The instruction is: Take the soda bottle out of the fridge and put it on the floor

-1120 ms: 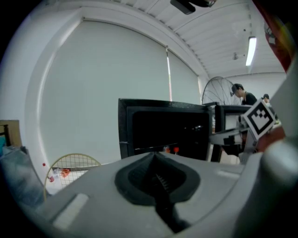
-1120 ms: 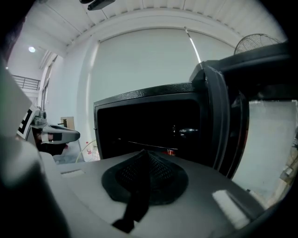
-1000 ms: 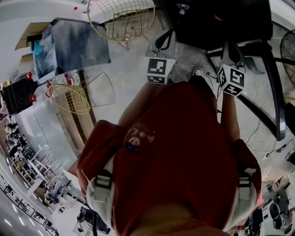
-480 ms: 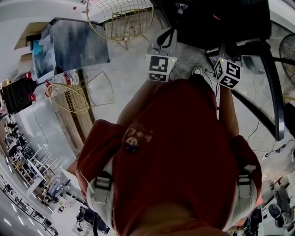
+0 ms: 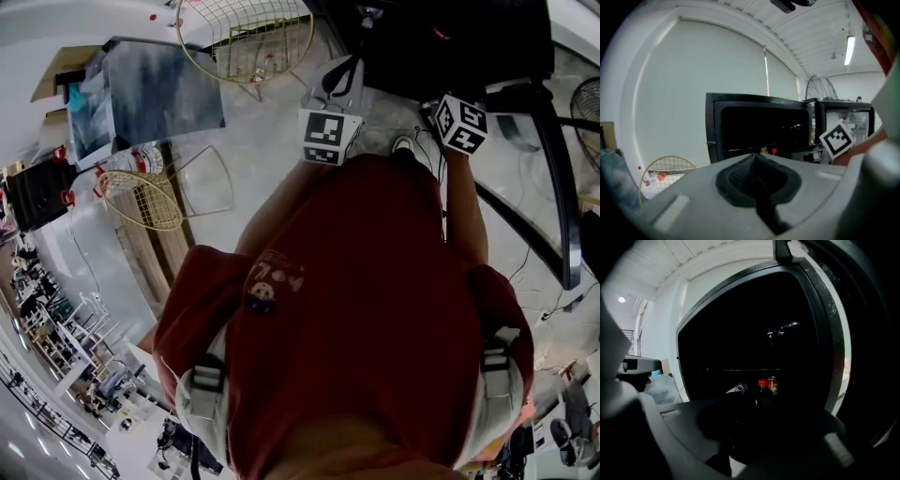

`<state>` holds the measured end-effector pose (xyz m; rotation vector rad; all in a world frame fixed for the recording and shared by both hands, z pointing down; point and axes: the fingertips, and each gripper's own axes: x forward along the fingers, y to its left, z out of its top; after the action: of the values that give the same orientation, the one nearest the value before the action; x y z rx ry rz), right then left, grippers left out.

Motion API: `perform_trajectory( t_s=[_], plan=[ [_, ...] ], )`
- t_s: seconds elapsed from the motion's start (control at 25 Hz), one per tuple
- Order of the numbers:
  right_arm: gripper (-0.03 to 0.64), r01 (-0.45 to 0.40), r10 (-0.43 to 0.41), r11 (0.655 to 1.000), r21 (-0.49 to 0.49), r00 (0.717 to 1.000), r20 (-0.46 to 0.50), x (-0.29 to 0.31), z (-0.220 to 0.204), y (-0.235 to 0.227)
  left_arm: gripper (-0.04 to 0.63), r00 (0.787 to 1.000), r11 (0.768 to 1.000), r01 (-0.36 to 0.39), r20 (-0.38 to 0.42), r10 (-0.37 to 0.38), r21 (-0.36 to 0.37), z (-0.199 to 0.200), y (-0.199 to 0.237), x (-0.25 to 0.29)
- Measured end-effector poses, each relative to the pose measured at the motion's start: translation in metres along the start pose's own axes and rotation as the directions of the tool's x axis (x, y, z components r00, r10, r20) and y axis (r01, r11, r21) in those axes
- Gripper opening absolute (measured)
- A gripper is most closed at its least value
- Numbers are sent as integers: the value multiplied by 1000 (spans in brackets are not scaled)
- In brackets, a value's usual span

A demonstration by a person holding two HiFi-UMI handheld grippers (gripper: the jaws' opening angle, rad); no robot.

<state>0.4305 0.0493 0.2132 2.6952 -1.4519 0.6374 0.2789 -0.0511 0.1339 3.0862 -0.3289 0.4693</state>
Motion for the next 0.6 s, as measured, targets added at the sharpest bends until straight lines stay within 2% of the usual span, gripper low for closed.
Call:
perform_trajectory(
  t_s=[0.12, 0.6],
  plan=[
    [113, 0, 0, 1000, 5, 1000, -8, 10, -6, -3, -2, 1000, 1000, 4, 10, -5, 8, 4, -1, 2],
    [304, -4, 4, 1000, -16, 1000, -20, 67, -24, -7, -2, 999, 1000, -30, 16, 30, 5, -4, 1, 8]
  ],
)
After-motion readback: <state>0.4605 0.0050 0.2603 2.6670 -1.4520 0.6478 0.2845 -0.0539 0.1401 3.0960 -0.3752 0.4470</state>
